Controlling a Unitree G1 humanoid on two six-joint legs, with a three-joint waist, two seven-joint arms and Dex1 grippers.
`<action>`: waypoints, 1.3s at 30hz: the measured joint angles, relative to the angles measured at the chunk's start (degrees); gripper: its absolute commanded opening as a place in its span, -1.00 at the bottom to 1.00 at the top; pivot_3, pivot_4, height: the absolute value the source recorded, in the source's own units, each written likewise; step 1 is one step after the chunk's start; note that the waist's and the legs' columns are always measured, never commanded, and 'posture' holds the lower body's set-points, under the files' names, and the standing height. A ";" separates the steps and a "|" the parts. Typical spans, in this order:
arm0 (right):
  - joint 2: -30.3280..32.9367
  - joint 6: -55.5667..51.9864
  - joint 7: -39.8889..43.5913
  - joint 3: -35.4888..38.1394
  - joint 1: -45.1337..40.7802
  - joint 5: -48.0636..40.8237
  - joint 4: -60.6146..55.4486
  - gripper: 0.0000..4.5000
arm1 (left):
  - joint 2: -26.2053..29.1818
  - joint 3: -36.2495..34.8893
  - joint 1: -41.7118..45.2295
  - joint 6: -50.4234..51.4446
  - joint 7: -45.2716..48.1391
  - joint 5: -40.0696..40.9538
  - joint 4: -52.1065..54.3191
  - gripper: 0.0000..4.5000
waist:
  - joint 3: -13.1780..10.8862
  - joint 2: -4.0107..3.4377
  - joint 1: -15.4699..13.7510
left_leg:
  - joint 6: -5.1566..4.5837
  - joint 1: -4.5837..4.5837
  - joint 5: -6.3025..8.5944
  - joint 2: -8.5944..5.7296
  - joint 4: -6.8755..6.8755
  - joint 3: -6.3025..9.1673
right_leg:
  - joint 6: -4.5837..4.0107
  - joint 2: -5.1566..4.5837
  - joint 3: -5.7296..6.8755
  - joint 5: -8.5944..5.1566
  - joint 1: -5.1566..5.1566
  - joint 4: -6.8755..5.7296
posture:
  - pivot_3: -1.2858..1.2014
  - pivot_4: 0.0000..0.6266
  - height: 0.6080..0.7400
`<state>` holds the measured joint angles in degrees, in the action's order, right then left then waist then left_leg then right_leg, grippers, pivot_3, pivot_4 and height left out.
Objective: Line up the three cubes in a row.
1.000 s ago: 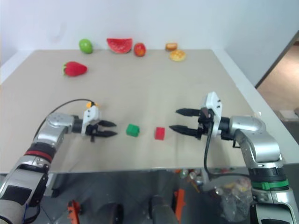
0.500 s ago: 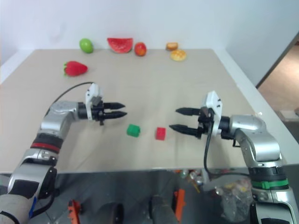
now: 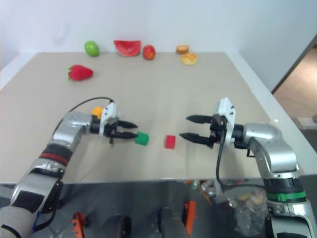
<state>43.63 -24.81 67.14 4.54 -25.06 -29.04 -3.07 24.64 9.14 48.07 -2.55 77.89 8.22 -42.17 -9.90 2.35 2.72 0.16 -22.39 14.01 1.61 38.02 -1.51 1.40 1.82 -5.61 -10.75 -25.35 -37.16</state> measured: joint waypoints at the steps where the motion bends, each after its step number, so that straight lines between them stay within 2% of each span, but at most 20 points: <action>1: 0.01 0.00 0.00 0.04 0.06 -0.01 -0.05 0.60 | 0.06 -0.02 0.26 -0.73 -0.03 -0.30 -0.52 -0.10 | 0.00 0.00 -0.01 | 0.00 0.00 0.00 0.00 0.00 0.00 | 0.00 0.00 0.00 0.00 0.01 0.00 | 0.03 -0.52 1.00; 8: 0.34 0.00 -0.08 0.77 0.62 -0.06 -0.19 0.60 | 1.08 -0.51 1.05 -3.93 -0.07 -0.82 -3.62 -0.10 | 0.00 0.00 0.01 | 0.00 0.05 0.00 -0.01 0.03 -0.02 | 0.00 0.00 -0.02 0.00 0.04 -0.01 | 0.03 -0.52 1.00; 29: 0.34 -0.12 -1.07 0.78 0.61 -0.50 -0.37 0.60 | 3.22 -0.72 -2.36 -3.19 -0.16 -1.59 -4.40 -0.10 | 0.00 0.00 0.00 | 0.00 -0.03 0.00 0.00 0.03 0.00 | 0.01 -0.01 0.00 0.00 -0.01 0.00 | 0.03 -0.52 1.00; 39: 0.61 -0.35 -1.01 0.78 0.54 -0.53 -0.39 0.60 | 8.40 -0.77 -5.23 -0.22 5.86 -0.31 2.42 -0.10 | 0.00 0.00 0.00 | -0.01 -0.03 0.00 0.02 0.03 -0.01 | -0.01 0.00 0.01 -0.01 -0.02 0.00 | 0.03 -0.52 1.00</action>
<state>44.25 -25.16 66.13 5.32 -24.52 -29.57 -3.47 33.04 8.36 42.84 -2.77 83.75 7.91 -39.75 -9.90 2.35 2.73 0.15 -22.42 14.02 1.63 38.04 -1.52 1.39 1.81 -5.60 -10.76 -25.37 -37.16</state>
